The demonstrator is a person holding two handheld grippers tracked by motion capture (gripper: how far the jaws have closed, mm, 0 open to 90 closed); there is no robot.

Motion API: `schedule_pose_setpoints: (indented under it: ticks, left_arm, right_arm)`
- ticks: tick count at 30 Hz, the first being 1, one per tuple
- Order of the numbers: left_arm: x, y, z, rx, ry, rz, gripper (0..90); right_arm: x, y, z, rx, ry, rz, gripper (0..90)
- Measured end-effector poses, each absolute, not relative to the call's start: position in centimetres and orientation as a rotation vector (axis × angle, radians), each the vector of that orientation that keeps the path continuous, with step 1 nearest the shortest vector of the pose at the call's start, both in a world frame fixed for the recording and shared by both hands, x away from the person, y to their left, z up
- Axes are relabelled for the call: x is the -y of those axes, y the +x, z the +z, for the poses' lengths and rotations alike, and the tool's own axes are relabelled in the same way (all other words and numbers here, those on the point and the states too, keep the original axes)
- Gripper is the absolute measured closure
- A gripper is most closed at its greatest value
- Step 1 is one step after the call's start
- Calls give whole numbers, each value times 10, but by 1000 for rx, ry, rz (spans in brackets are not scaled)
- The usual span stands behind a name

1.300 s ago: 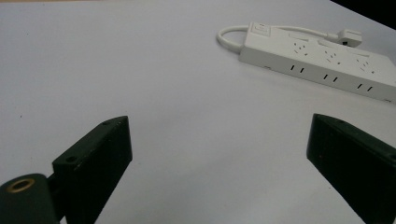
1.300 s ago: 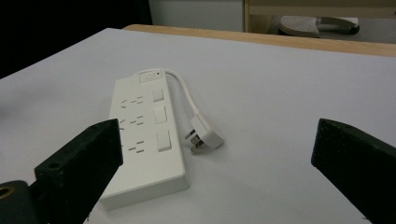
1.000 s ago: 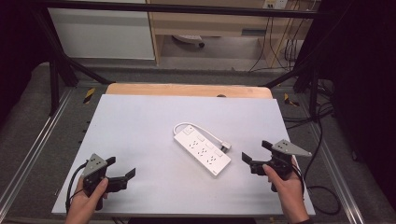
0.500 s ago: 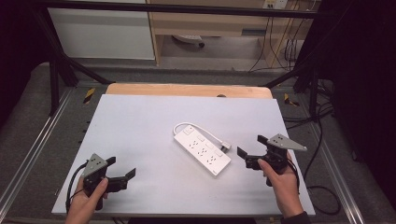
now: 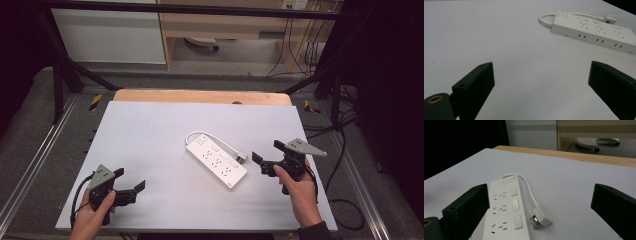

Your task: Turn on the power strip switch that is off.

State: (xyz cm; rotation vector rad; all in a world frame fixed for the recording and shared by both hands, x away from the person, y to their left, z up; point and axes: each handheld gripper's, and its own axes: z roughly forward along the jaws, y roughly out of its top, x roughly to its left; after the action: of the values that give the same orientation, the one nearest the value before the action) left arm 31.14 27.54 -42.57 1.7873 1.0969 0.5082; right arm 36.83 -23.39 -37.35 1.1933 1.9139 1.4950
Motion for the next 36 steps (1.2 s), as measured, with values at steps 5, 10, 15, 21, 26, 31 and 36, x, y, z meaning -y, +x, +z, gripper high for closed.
schedule_pose_setpoints:
  ticks: [5,10,15,21,26,31,36]
  left_arm:
    - [-274,311,-426,-1091,1792,510,66]
    - [-274,311,-426,-1090,1796,507,66]
    - [-274,311,-426,-1088,1796,506,66]
    - [-274,311,-427,-1087,1802,506,66]
    - [-275,311,-427,-1090,1802,506,66]
    - [-274,311,-427,-1086,1806,500,66]
    - [-274,310,-427,-1086,1807,497,66]
  right_arm:
    - [230,372,-374,-1915,1197,1483,25]
    - [227,372,-372,-1920,1194,1468,28]
    - [224,374,-369,-1922,1178,1457,30]
    - [219,379,-369,-1923,1179,1460,32]
    - [212,384,-368,-1920,1173,1456,42]
    - [207,388,-368,-1929,1161,1434,73]
    - [201,393,-368,-1951,1141,1414,75]
